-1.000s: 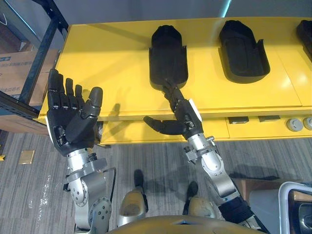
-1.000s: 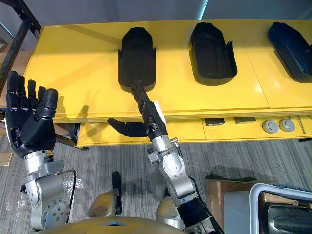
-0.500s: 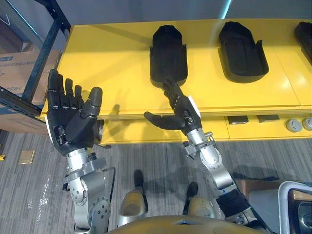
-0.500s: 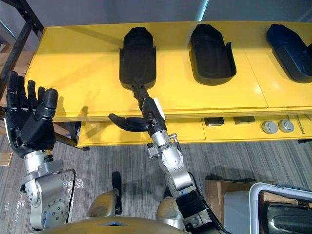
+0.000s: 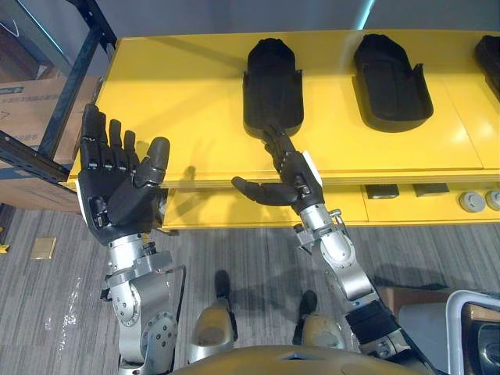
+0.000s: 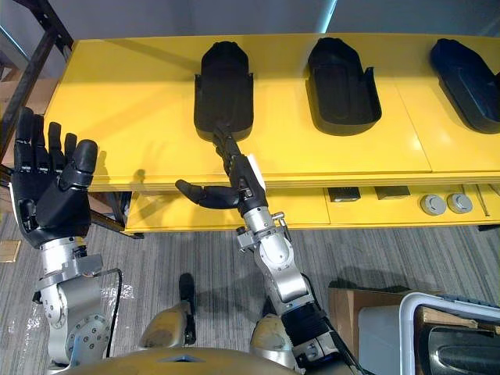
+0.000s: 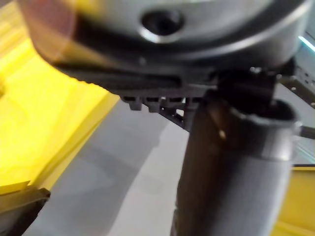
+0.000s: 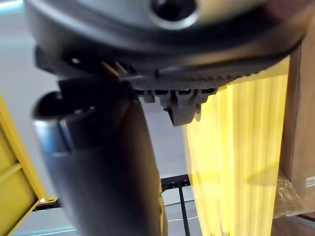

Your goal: Walk over and take three plastic housings, then place them on the shelf

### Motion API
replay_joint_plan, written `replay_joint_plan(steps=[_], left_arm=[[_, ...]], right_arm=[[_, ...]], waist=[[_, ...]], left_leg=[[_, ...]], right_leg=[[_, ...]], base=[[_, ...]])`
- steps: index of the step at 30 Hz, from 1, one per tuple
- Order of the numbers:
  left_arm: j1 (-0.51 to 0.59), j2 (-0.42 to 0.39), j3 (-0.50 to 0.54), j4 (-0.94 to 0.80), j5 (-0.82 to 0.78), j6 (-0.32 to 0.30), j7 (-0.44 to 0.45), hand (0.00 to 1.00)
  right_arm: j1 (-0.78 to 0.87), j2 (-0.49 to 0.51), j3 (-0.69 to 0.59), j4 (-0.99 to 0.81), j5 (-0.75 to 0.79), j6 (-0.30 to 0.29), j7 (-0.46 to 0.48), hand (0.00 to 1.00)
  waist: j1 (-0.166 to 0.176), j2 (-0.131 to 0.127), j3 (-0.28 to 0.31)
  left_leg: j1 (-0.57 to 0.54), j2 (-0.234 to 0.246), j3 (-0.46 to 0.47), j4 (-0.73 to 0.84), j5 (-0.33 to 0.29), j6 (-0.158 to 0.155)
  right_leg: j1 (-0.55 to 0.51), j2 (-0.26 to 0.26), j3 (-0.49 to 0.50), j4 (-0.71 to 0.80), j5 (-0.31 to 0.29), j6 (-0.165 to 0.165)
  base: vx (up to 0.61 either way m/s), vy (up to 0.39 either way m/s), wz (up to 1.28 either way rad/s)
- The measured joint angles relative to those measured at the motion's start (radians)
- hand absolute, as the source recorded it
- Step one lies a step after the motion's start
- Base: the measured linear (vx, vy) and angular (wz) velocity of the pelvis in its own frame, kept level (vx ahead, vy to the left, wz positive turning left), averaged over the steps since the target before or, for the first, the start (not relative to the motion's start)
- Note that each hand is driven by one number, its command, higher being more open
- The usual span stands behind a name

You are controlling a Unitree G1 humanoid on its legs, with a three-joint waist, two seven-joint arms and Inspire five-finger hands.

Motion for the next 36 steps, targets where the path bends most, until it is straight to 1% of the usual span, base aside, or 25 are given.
replay_joint_plan(steps=[2,5,8,9,11,12,15,16,17,18,19,20,21,22,24,25,27,28,30,31,32,33,34,35,36], left_arm=[[0.004,0.000,0.001,0.000,0.000,0.000,-0.004,1.00],[0.015,0.000,0.000,0.000,0.002,0.000,-0.007,1.00],[0.032,0.000,-0.015,0.000,0.003,0.001,-0.038,1.00],[0.034,0.001,-0.026,0.000,0.005,0.004,-0.054,1.00],[0.033,0.002,-0.048,-0.001,0.004,0.018,-0.073,1.00],[0.034,0.002,-0.063,0.000,0.004,0.023,-0.086,1.00],[0.029,0.003,-0.128,0.000,0.000,0.053,-0.105,1.00],[0.029,0.003,-0.151,0.000,-0.003,0.064,-0.111,1.00],[0.029,0.002,-0.163,0.000,-0.003,0.065,-0.112,1.00],[0.028,0.000,-0.186,0.001,-0.003,0.072,-0.112,1.00],[0.028,0.000,-0.196,0.001,-0.003,0.077,-0.113,1.00],[0.021,0.000,-0.228,0.008,-0.003,0.084,-0.109,1.00],[0.020,0.001,-0.243,0.015,-0.003,0.084,-0.101,1.00],[0.017,0.001,-0.252,0.023,-0.003,0.084,-0.096,1.00],[-0.001,0.001,-0.284,0.059,-0.003,0.084,-0.074,1.00],[-0.006,0.001,-0.291,0.069,-0.003,0.084,-0.066,1.00],[-0.015,0.000,-0.318,0.093,-0.003,0.084,-0.026,1.00],[-0.019,0.000,-0.323,0.097,-0.002,0.084,-0.016,1.00],[-0.039,0.000,-0.339,0.118,-0.002,0.085,0.007,1.00],[-0.056,0.000,-0.343,0.125,-0.001,0.088,0.015,1.00],[-0.063,-0.001,-0.344,0.126,0.000,0.092,0.024,1.00],[-0.073,-0.002,-0.334,0.124,0.006,0.100,0.042,1.00],[-0.074,0.000,-0.326,0.124,0.006,0.103,0.050,1.00],[-0.074,0.007,-0.308,0.114,0.006,0.113,0.064,1.00],[-0.071,0.007,-0.297,0.104,0.006,0.122,0.069,1.00]], right_arm=[[0.075,0.001,0.001,-0.074,0.007,0.001,-0.005,1.00],[0.173,0.002,-0.001,-0.167,0.007,0.001,-0.005,1.00],[0.269,0.002,-0.041,-0.299,0.032,0.001,0.012,1.00],[0.295,0.003,-0.064,-0.345,0.044,0.001,0.024,1.00],[0.334,0.003,-0.101,-0.407,0.048,0.000,0.033,1.00],[0.351,0.003,-0.119,-0.436,0.048,0.000,0.030,1.00],[0.420,0.020,-0.158,-0.487,0.045,-0.001,-0.007,1.00],[0.452,0.033,-0.167,-0.502,0.044,0.001,-0.028,1.00],[0.466,0.040,-0.173,-0.509,0.036,0.002,-0.042,1.00],[0.494,0.053,-0.187,-0.524,0.031,0.004,-0.068,1.00],[0.507,0.057,-0.197,-0.530,0.026,0.008,-0.082,1.00],[0.540,0.073,-0.238,-0.548,0.003,0.024,-0.126,1.00],[0.554,0.079,-0.261,-0.549,-0.013,0.030,-0.151,1.00],[0.564,0.082,-0.277,-0.550,-0.014,0.037,-0.169,1.00],[0.613,0.084,-0.335,-0.553,-0.013,0.049,-0.216,1.00],[0.629,0.086,-0.352,-0.553,-0.012,0.051,-0.226,1.00],[0.702,0.108,-0.417,-0.553,-0.009,0.056,-0.243,1.00],[0.719,0.115,-0.432,-0.553,-0.005,0.056,-0.246,1.00],[0.769,0.129,-0.466,-0.552,0.011,0.053,-0.247,1.00],[0.778,0.129,-0.468,-0.552,0.028,0.053,-0.245,1.00],[0.778,0.129,-0.465,-0.552,0.032,0.052,-0.243,1.00],[0.767,0.129,-0.444,-0.552,0.036,0.047,-0.228,1.00],[0.760,0.128,-0.429,-0.551,0.036,0.044,-0.218,1.00],[0.743,0.125,-0.401,-0.548,0.035,0.036,-0.196,1.00],[0.726,0.118,-0.389,-0.546,0.035,0.035,-0.188,1.00]], waist=[[0.006,-0.002,-0.001],[0.002,-0.009,-0.005],[-0.020,-0.020,-0.012],[-0.032,-0.028,-0.022],[-0.043,-0.040,-0.053],[-0.057,-0.048,-0.070],[-0.073,-0.064,-0.120],[-0.082,-0.066,-0.141],[-0.084,-0.068,-0.147],[-0.086,-0.067,-0.164],[-0.088,-0.067,-0.174],[-0.104,-0.066,-0.189],[-0.114,-0.062,-0.201],[-0.116,-0.060,-0.205],[-0.134,-0.044,-0.217],[-0.143,-0.039,-0.220],[-0.169,-0.015,-0.237],[-0.172,-0.011,-0.237],[-0.206,0.004,-0.243],[-0.220,0.005,-0.243],[-0.224,0.005,-0.243],[-0.214,0.008,-0.244],[-0.209,0.007,-0.243],[-0.189,0.006,-0.242],[-0.172,0.002,-0.237]], left_leg=[[0.004,0.000,0.010,-0.001,-0.002,0.002],[0.024,0.000,0.042,-0.001,-0.009,0.001],[0.066,0.003,0.096,-0.001,-0.032,-0.001],[0.083,0.004,0.120,-0.001,-0.042,-0.003],[0.103,0.008,0.163,-0.001,-0.058,-0.008],[0.120,0.011,0.186,-0.001,-0.067,-0.010],[0.166,0.026,0.265,-0.001,-0.091,-0.025],[0.183,0.035,0.300,0.002,-0.102,-0.032],[0.192,0.039,0.320,0.007,-0.108,-0.036],[0.208,0.049,0.363,0.017,-0.123,-0.044],[0.209,0.055,0.383,0.029,-0.132,-0.048],[0.226,0.074,0.439,0.063,-0.159,-0.058],[0.234,0.085,0.471,0.079,-0.172,-0.066],[0.242,0.094,0.492,0.091,-0.182,-0.070],[0.263,0.125,0.559,0.137,-0.215,-0.089],[0.267,0.135,0.572,0.153,-0.223,-0.092],[0.283,0.176,0.641,0.193,-0.247,-0.114],[0.292,0.183,0.657,0.198,-0.250,-0.118],[0.299,0.204,0.686,0.207,-0.252,-0.123],[0.299,0.211,0.689,0.215,-0.252,-0.120],[0.299,0.211,0.681,0.217,-0.252,-0.112],[0.290,0.210,0.600,0.238,-0.267,-0.062],[0.282,0.210,0.549,0.257,-0.277,-0.034],[0.254,0.206,0.427,0.315,-0.320,0.032],[0.238,0.190,0.343,0.339,-0.357,0.052]], right_leg=[[0.002,0.001,0.008,-0.011,0.003,0.003],[0.005,0.002,0.040,-0.013,0.011,0.012],[0.019,0.003,0.089,-0.025,0.013,0.015],[0.021,0.005,0.109,-0.028,0.014,0.016],[0.019,0.009,0.151,-0.030,0.014,0.016],[0.021,0.012,0.172,-0.030,0.014,0.016],[0.017,0.030,0.243,-0.032,0.015,0.016],[0.015,0.040,0.271,-0.034,0.018,0.015],[0.015,0.045,0.287,-0.037,0.021,0.014],[0.013,0.057,0.324,-0.048,0.031,0.014],[0.005,0.063,0.341,-0.049,0.034,0.013],[0.003,0.079,0.387,-0.056,0.044,0.012],[0.000,0.090,0.410,-0.065,0.052,0.014],[0.000,0.098,0.423,-0.070,0.058,0.013],[0.000,0.125,0.476,-0.083,0.069,0.007],[-0.001,0.133,0.487,-0.084,0.070,0.008],[-0.018,0.173,0.533,-0.088,0.083,0.003],[-0.019,0.182,0.542,-0.091,0.088,-0.003],[-0.029,0.202,0.563,-0.097,0.095,-0.011],[-0.035,0.218,0.573,-0.097,0.100,-0.015],[-0.039,0.223,0.583,-0.096,0.103,-0.017],[-0.054,0.239,0.620,-0.085,0.106,-0.021],[-0.057,0.244,0.636,-0.080,0.105,-0.023],[-0.064,0.248,0.671,-0.076,0.103,-0.033],[-0.070,0.251,0.687,-0.076,0.103,-0.038]], base=[[0.04,-0.005,-0.11],[0.08,-0.001,-0.33],[0.09,0.007,-0.50],[0.07,0.012,-0.57],[0.07,0.009,-0.62],[0.07,0.007,-0.65],[0.05,0.005,-0.71],[0.04,-0.001,-0.78],[0.03,-0.006,-0.88],[0.01,-0.007,-0.79],[0.02,-0.030,-1.13],[0.02,-0.032,-1.01],[0.01,-0.037,-1.04],[0.00,-0.021,-0.81],[0.00,-0.037,-0.84],[0.00,-0.055,-0.83],[0.00,-0.068,-0.85],[0.00,-0.061,-0.76],[-0.02,-0.069,-0.52],[-0.03,-0.101,-0.38],[-0.04,-0.117,-0.61],[-0.04,-0.074,-0.60],[-0.07,-0.050,-0.83],[-0.08,0.011,-0.65],[-0.15,0.124,-0.94]])
